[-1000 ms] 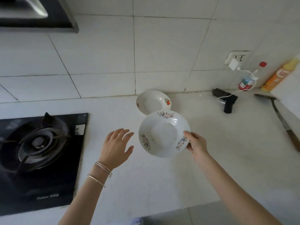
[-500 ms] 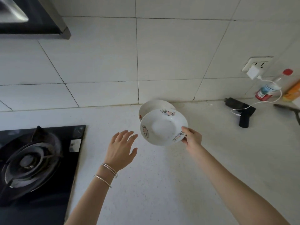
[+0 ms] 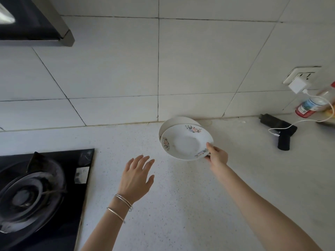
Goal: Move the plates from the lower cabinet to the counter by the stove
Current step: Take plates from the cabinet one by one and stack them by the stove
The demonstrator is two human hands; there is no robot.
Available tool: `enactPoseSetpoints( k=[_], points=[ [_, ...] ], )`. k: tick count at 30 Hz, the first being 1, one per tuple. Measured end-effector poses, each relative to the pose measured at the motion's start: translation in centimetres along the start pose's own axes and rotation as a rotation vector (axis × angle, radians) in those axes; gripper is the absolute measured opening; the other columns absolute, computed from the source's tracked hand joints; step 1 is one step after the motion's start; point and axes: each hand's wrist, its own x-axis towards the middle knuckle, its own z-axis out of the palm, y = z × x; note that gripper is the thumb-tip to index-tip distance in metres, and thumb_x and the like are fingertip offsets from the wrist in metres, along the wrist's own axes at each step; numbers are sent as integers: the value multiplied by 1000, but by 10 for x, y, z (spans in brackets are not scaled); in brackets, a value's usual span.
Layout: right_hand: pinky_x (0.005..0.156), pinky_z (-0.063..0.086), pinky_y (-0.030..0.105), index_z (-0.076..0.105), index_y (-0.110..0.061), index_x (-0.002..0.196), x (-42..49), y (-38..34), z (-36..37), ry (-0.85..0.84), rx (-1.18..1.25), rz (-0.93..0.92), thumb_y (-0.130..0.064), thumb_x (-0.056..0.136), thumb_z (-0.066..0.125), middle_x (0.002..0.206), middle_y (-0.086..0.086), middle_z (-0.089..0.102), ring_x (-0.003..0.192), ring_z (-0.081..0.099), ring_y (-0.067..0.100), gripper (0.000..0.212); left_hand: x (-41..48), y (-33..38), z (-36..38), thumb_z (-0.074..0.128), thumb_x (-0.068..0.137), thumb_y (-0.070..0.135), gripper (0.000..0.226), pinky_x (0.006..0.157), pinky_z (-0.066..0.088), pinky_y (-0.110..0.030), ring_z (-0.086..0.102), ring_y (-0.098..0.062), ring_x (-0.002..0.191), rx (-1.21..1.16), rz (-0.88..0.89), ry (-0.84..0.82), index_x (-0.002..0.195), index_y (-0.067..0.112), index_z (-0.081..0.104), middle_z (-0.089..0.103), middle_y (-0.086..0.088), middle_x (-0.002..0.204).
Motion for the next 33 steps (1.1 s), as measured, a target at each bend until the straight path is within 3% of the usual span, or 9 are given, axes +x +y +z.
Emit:
enactPoseSetpoints(
  k=[5, 8, 11, 14, 17, 21, 24, 27, 33],
  points=[
    [58, 58, 22, 64, 0, 91, 1, -9, -4, -130, -36, -3, -14, 84, 68, 90, 14, 66, 77, 64, 23, 17, 7, -7, -1, 78, 71, 29, 54, 95, 44, -50, 56, -31, 115, -18, -13, -5, 119, 13, 63, 63, -8, 122],
    [66, 54, 20, 61, 6, 107, 2, -9, -9, -271, -138, -18, 2, 82, 64, 104, 16, 64, 83, 62, 19, 26, 12, -8, -3, 78, 71, 29, 54, 95, 44, -51, 57, -32, 115, -21, -12, -6, 120, 12, 63, 63, -9, 122],
    [79, 51, 26, 63, -2, 102, 5, -5, -13, -327, -269, -129, 9, 76, 67, 102, 14, 67, 94, 62, 24, 29, 15, -9, -4, 78, 71, 28, 54, 95, 44, -51, 56, -32, 116, -27, -21, -10, 120, 12, 62, 63, -9, 122],
    [72, 51, 18, 62, -12, 103, 7, -2, -12, -337, -394, -269, 2, 72, 74, 88, 0, 67, 85, 63, 15, 37, 15, -9, -5, 79, 70, 27, 54, 95, 44, -51, 56, -32, 115, -26, -24, -18, 119, 12, 63, 63, -9, 122],
    [52, 41, 4, 64, -2, 94, 8, 4, -4, -257, -616, -424, -7, 68, 80, 75, 4, 63, 67, 58, 13, 32, 14, -10, -5, 79, 69, 27, 54, 94, 44, -50, 57, -32, 115, -28, -21, -34, 119, 12, 63, 63, -8, 122],
    [42, 34, 8, 60, -2, 78, 15, 7, 9, -151, -732, -479, -9, 66, 82, 63, 3, 49, 58, 46, 16, 27, 13, -11, -7, 79, 69, 28, 54, 94, 44, -48, 57, -31, 115, -31, -38, -60, 119, 13, 63, 63, -8, 121],
    [57, 39, 22, 62, -8, 91, 16, 7, 7, -155, -837, -455, -24, 68, 81, 94, 15, 58, 78, 55, 28, 34, 11, -12, -12, 79, 70, 28, 54, 93, 45, -49, 57, -32, 115, -36, -62, -77, 119, 13, 63, 63, -8, 121],
    [77, 43, 28, 52, -5, 124, -6, -1, 0, -199, -970, -515, -28, 79, 72, 119, 19, 47, 100, 55, 30, 54, 9, -12, -22, 77, 72, 28, 52, 93, 45, -50, 57, -33, 115, -33, -76, -65, 119, 13, 63, 63, -9, 121],
    [96, 42, 37, 49, -2, 131, -77, -32, -7, -407, -1129, -1092, -29, 86, 56, 130, 16, 53, 120, 50, 29, 54, -5, -2, -61, 37, 85, 48, 56, 100, 40, -50, 52, -31, 121, -20, -107, -18, 125, 15, 59, 59, -7, 128]
  ],
)
